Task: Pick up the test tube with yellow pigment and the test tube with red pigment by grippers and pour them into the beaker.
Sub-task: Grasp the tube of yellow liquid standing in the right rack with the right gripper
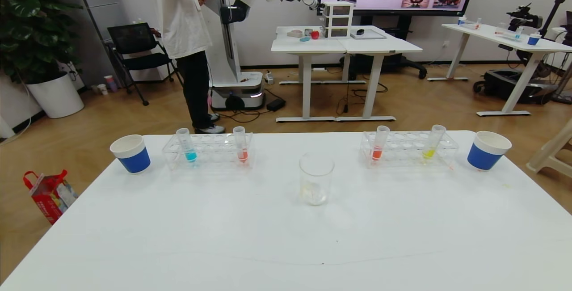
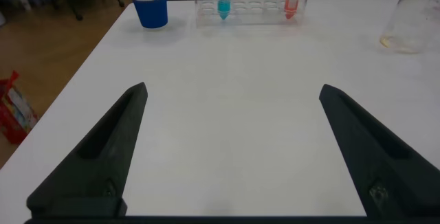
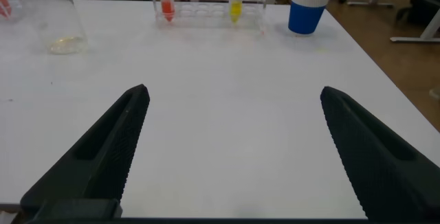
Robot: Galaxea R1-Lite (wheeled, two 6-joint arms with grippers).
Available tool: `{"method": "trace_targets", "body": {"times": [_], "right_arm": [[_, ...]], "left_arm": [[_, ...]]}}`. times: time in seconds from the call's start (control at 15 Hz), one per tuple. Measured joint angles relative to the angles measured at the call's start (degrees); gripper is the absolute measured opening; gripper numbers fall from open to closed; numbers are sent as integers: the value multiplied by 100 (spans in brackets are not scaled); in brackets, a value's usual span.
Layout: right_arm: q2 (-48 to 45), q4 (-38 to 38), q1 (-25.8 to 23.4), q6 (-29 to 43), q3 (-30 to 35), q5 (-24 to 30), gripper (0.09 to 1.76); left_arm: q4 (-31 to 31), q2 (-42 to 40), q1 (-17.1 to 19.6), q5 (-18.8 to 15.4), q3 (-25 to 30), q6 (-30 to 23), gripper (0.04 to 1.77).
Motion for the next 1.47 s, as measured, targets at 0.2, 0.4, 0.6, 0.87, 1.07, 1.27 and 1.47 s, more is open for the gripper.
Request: {"method": "trace_targets", "body": {"times": [0.2,0.4,0.6,0.87,1.07,1.27,1.47], "right_arm": [[98,55,-2,9,-522,21,174],[807,-272,68,30,-1232,54,174],[2082,-1281,182,30,-1670,56,174],[4016,-2648,199,63,-1840,67,174],[5578,-3990,102,78,-1883,161,174],[6827,-4969,-126,105,-1899,583,174],[8045,-6068,-418,185,-1902,941,174]], "left_arm": [[0,0,0,2,0,2,174],[0,0,2,0,0,2,174],[-2,0,0,0,0,2,174],[-2,0,0,2,0,5,174],[0,0,0,2,0,2,174],[0,0,0,0,0,2,174],[0,0,0,2,0,0,174]]}}
